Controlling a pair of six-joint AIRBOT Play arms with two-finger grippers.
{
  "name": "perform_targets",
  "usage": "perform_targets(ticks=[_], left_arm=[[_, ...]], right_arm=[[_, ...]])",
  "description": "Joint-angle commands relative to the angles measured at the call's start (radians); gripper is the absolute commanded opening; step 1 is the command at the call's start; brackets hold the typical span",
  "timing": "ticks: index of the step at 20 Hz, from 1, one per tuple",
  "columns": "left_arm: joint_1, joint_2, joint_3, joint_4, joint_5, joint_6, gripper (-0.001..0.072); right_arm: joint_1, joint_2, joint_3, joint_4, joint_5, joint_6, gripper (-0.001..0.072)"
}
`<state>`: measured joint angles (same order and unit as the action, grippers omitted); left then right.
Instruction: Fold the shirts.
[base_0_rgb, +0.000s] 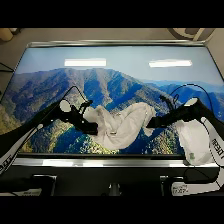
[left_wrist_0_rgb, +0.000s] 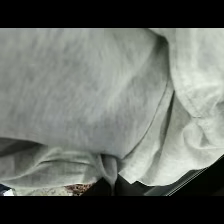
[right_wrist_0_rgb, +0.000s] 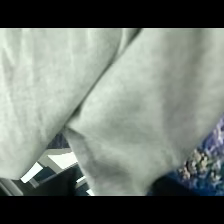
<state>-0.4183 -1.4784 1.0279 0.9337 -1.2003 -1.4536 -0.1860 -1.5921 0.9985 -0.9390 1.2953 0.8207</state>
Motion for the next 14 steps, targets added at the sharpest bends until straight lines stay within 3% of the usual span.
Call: perform_targets(ticks=[1, 2, 6, 9, 11, 14], left_arm=[[0.006, 0.033, 0.012, -0.002, -0.005, 0.019, 0.0028], [0.016, 0.055, 0.029, 0.001, -0.002, 0.019, 0.0027], [0.121, 0.212, 0.263, 0.020, 0.013, 0.034, 0.0027], [0.257, 0.371, 0.621, 0.020, 0.089, 0.031, 0.0026], [0.357, 0.454, 0.851, 0.021, 0.177, 0.029, 0.0027], [0.492, 0.552, 1.032, 0.046, 0.227, -0.042, 0.0026]], right_arm=[[0.077, -0.036, 0.002, 0.023, -0.061, -0.006, 0.0142], [0.085, -0.030, 0.017, 0.024, -0.039, -0.007, 0.0019], [0.082, 0.136, 0.221, -0.103, 0.032, -0.021, 0.0019], [0.082, 0.382, 0.515, -0.281, 0.008, -0.019, 0.0020], [0.082, 0.557, 0.687, -0.395, -0.092, 0.027, 0.0020], [0.083, 0.801, 0.760, -0.481, -0.284, 0.105, 0.0020]])
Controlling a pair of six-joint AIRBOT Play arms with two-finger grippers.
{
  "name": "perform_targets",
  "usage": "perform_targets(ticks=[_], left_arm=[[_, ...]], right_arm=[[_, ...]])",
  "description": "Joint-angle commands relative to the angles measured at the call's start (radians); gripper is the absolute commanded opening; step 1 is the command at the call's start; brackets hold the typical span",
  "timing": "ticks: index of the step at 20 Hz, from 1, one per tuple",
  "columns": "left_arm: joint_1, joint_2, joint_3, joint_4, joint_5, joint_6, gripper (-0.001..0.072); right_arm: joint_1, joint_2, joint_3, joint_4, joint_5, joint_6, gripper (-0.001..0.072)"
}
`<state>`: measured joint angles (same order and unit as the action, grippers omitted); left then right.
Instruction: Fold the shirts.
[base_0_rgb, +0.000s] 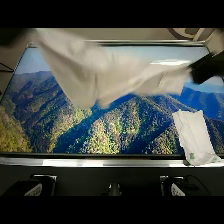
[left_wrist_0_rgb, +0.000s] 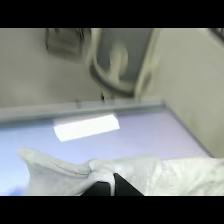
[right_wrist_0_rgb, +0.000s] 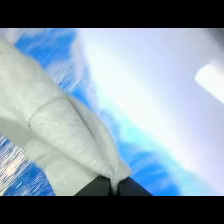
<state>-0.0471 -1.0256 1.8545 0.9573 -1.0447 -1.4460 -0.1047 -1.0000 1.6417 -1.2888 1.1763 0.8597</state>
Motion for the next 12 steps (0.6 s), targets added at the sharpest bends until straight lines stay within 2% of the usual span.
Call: perform_targets(ticks=[1, 4, 6, 10, 12], left_arm=[[0.156, 0.133, 0.210, 0.023, 0.078, -0.050, 0.0027], [0.229, 0.167, 0.210, 0.023, 0.077, -0.050, 0.0027], [0.254, 0.161, 0.192, 0.031, 0.077, -0.050, 0.0027], [0.253, 0.118, 0.084, 0.068, 0.072, -0.042, 0.0027], [0.243, 0.072, -0.011, 0.064, 0.044, -0.006, 0.0027]], right_arm=[[0.002, 0.269, 0.117, -0.132, -0.184, 0.066, 0.0020], [0.002, 0.354, 0.117, -0.137, -0.106, 0.064, 0.0020], [0.002, 0.362, 0.117, -0.136, 0.006, 0.078, 0.0020], [0.002, 0.294, 0.111, -0.128, 0.382, 0.156, 0.0020], [0.002, 0.242, 0.010, -0.086, 0.542, 0.187, 0.0020]])
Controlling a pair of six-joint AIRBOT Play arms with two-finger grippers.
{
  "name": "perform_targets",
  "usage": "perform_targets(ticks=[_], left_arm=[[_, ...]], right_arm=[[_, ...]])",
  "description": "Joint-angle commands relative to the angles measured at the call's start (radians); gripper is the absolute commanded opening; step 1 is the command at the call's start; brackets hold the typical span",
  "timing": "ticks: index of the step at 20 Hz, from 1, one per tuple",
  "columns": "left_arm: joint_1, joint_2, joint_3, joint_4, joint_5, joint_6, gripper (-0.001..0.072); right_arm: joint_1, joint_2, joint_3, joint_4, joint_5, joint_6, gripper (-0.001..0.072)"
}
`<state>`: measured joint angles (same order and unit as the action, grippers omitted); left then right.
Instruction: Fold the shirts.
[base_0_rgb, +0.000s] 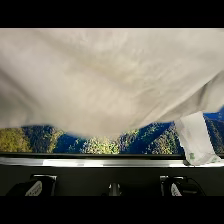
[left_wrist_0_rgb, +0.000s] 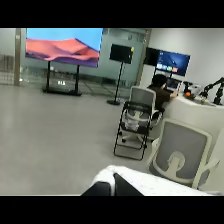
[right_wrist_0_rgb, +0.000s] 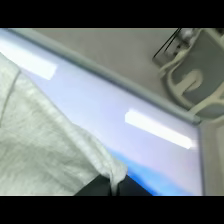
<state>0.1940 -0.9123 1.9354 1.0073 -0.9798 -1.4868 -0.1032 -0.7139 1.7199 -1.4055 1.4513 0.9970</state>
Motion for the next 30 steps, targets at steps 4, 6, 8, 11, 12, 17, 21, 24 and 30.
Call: perform_targets(ticks=[4, 6, 8, 11, 12, 17, 21, 24, 30], left_arm=[[-0.091, -0.157, -0.393, 0.014, 0.001, 0.130, 0.0027], [-0.166, -0.254, -0.536, 0.013, 0.097, 0.130, 0.0027], [-0.245, -0.387, -0.605, 0.013, 0.216, 0.129, 0.0026], [-0.336, -0.589, -0.601, -0.067, 0.260, 0.050, 0.0027], [-0.355, -0.636, -0.595, -0.105, 0.236, 0.008, 0.0029], [-0.274, -0.699, -0.461, -0.049, -0.292, 0.002, 0.0720], [-0.142, -0.508, -0.626, 0.145, -0.514, 0.001, 0.0586], [-0.149, -0.283, -1.014, 0.046, -0.373, -0.039, 0.0617], [-0.419, -0.183, -1.484, -0.305, -0.053, -0.032, 0.0600]], right_arm=[[0.000, -0.051, -0.573, 0.061, 0.132, 0.049, 0.0019], [0.000, -0.055, -0.835, 0.070, -0.102, 0.027, 0.0020], [0.000, -0.082, -1.015, 0.075, -0.317, 0.041, 0.0020], [0.000, -0.144, -1.090, 0.092, -0.347, 0.110, 0.0021], [0.000, -0.157, -1.089, 0.097, -0.340, 0.109, 0.0021], [0.000, -0.154, -1.089, 0.085, -0.350, 0.055, 0.0021], [0.000, -0.156, -1.090, 0.085, -0.325, 0.049, 0.0022], [0.000, -0.156, -1.090, 0.085, -0.326, 0.049, 0.0022], [0.000, -0.156, -1.090, 0.085, -0.333, 0.049, 0.0022]])
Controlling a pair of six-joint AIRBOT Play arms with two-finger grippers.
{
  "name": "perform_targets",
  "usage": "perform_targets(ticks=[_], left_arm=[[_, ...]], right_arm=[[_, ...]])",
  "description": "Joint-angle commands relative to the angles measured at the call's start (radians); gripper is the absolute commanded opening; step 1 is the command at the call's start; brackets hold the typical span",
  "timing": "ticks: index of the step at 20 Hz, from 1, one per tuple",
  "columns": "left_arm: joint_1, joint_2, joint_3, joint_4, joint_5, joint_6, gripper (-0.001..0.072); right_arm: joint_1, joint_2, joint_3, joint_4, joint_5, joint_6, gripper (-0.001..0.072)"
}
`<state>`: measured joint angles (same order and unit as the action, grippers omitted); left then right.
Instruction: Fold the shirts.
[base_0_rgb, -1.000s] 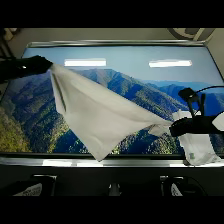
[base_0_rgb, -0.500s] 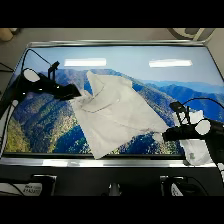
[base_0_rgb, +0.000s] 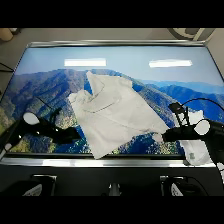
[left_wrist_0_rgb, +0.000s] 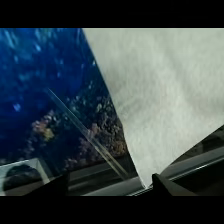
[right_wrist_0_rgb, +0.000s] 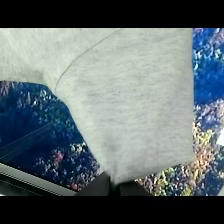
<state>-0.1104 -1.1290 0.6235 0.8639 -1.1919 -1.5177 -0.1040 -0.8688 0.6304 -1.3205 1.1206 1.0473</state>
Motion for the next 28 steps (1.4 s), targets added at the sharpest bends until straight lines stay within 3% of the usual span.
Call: perform_targets(ticks=[1, 5, 10, 11, 12, 13, 16, 18, 24, 28], left_arm=[[-0.168, 0.023, -0.175, -0.196, 0.211, -0.001, 0.0600], [-0.324, -0.045, -0.174, -0.336, 0.401, -0.002, 0.0598], [-0.336, -0.186, -0.093, -0.387, 0.406, -0.002, 0.0593], [-0.335, -0.203, -0.068, -0.386, 0.405, -0.001, 0.0445], [-0.331, -0.206, -0.043, -0.386, 0.404, 0.014, 0.0171], [-0.322, -0.197, -0.007, -0.386, 0.394, 0.077, 0.0027], [-0.254, -0.085, 0.169, -0.384, 0.336, 0.277, 0.0026], [-0.180, 0.056, 0.347, -0.381, 0.332, 0.363, 0.0026], [0.163, 0.380, 1.089, -0.364, 0.428, 0.365, 0.0026], [0.251, 0.433, 1.256, -0.362, 0.422, 0.309, 0.0026]], right_arm=[[0.001, -0.001, 0.000, 0.000, -0.001, -0.001, 0.0022], [0.001, -0.001, 0.000, 0.001, 0.004, -0.001, 0.0022], [0.001, 0.000, 0.028, 0.002, 0.005, -0.001, 0.0022], [0.001, 0.000, 0.047, 0.001, 0.005, -0.002, 0.0022], [0.001, 0.000, 0.073, 0.000, 0.004, -0.002, 0.0022], [0.001, 0.000, 0.115, -0.003, 0.004, -0.017, 0.0021], [0.001, 0.002, 0.340, -0.048, 0.003, -0.089, 0.0021], [0.001, 0.018, 0.579, -0.114, -0.014, -0.095, 0.0021], [0.001, 0.088, 1.340, -0.181, -0.216, -0.095, 0.0021], [0.001, 0.136, 1.439, -0.169, -0.186, -0.095, 0.0021]])
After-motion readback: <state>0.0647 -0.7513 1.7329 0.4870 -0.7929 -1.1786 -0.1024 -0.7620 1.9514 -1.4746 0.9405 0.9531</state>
